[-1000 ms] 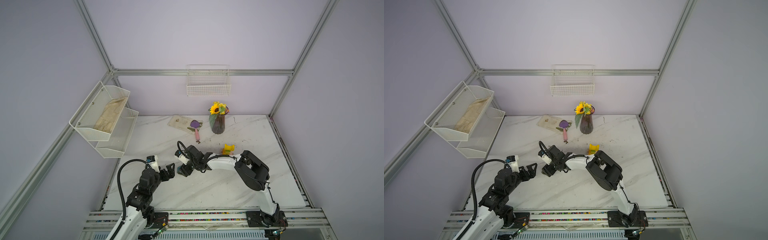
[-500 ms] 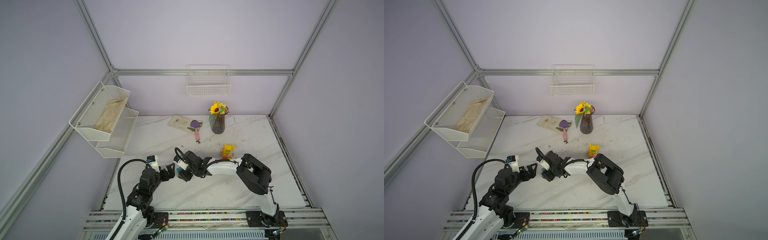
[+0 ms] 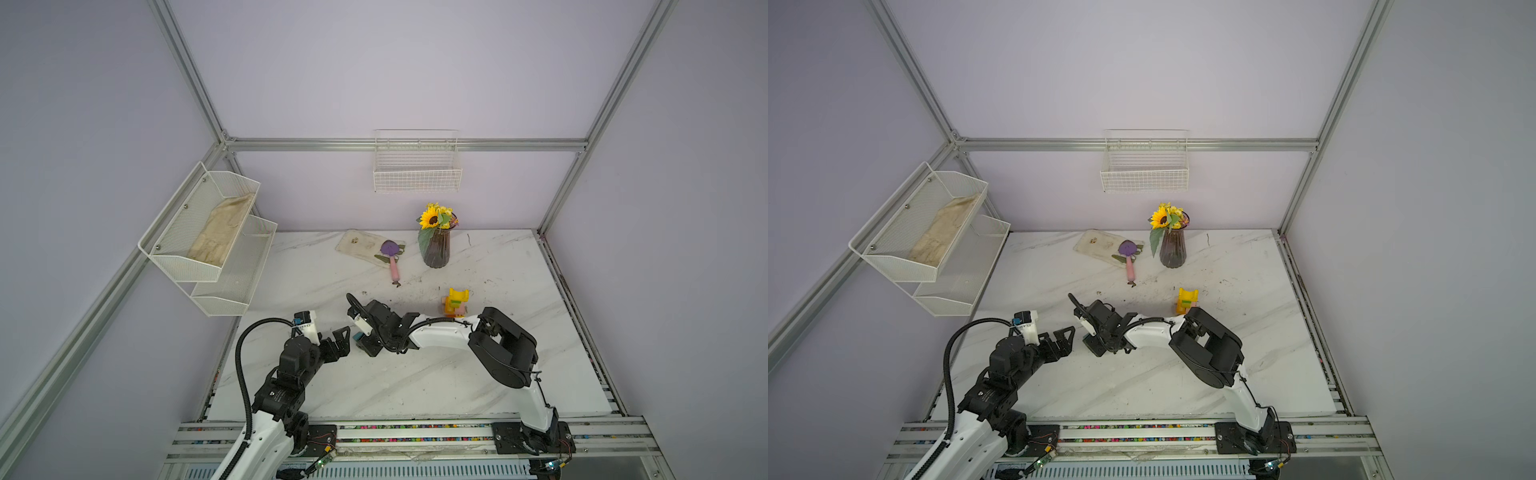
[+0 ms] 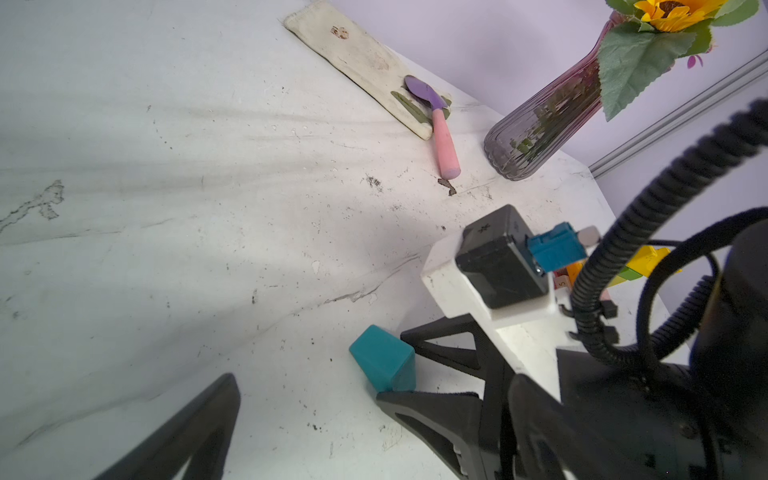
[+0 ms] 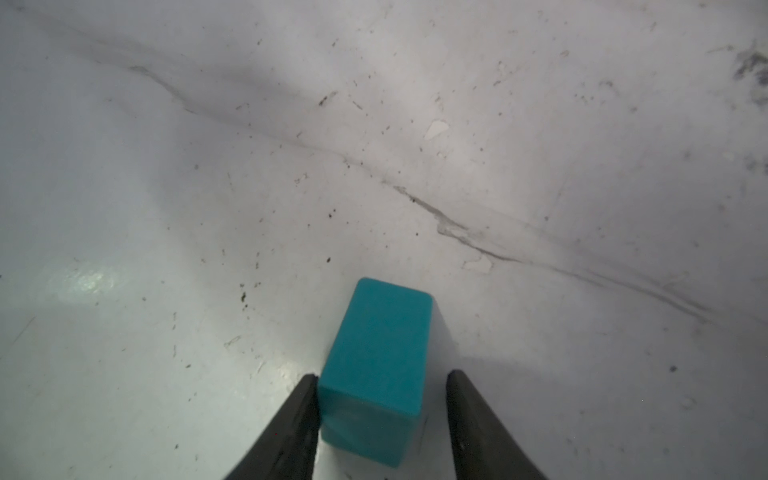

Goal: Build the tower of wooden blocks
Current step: 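Lower the right gripper around the teal wedge block and close on it, then lift the teal wedge block and carry it over the block stack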

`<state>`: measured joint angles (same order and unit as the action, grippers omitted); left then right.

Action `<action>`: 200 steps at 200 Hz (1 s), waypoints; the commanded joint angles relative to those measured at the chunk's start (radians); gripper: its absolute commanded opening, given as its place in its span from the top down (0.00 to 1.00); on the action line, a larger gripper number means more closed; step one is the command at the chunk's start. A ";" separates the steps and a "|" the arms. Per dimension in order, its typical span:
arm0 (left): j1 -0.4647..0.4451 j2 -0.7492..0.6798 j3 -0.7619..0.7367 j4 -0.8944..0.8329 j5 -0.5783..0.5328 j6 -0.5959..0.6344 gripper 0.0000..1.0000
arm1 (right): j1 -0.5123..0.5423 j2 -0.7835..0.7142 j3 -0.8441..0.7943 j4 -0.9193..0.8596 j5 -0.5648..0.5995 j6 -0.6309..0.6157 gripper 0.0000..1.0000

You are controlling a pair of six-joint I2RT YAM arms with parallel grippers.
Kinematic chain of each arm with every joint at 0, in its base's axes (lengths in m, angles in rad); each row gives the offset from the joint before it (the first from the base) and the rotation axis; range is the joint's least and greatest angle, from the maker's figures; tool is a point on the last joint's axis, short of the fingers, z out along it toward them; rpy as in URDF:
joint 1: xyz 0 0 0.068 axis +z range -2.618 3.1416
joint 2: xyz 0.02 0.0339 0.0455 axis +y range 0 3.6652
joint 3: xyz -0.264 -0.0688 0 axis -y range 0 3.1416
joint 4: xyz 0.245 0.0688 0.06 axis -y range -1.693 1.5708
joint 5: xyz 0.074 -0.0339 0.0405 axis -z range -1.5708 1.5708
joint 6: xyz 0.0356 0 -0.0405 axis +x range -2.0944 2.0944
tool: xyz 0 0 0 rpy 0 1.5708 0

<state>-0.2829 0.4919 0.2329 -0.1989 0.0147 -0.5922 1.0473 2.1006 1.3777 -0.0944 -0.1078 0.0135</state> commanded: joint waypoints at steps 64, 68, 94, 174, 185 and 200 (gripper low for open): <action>0.001 0.018 -0.012 0.049 0.034 -0.009 0.00 | 0.031 0.067 0.045 -0.100 0.054 0.017 0.57; 0.002 0.020 -0.012 0.051 0.033 -0.009 0.00 | 0.031 0.070 0.049 -0.104 0.054 0.016 0.58; 0.001 0.035 -0.009 0.053 0.040 -0.008 0.00 | 0.031 0.085 0.072 -0.131 0.058 0.013 0.66; 0.002 0.038 -0.003 0.052 0.063 0.002 0.00 | 0.021 -0.121 -0.036 -0.116 0.063 -0.014 0.92; 0.002 0.037 -0.003 0.053 0.065 0.002 0.00 | 0.015 -0.170 -0.065 -0.114 0.100 -0.014 0.96; 0.002 0.036 -0.003 0.052 0.069 0.003 0.00 | -0.001 -0.247 -0.119 -0.106 0.141 -0.009 1.00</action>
<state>-0.2829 0.5327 0.2329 -0.1947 0.0643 -0.5911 1.0649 1.9911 1.3148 -0.1841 -0.0402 0.0177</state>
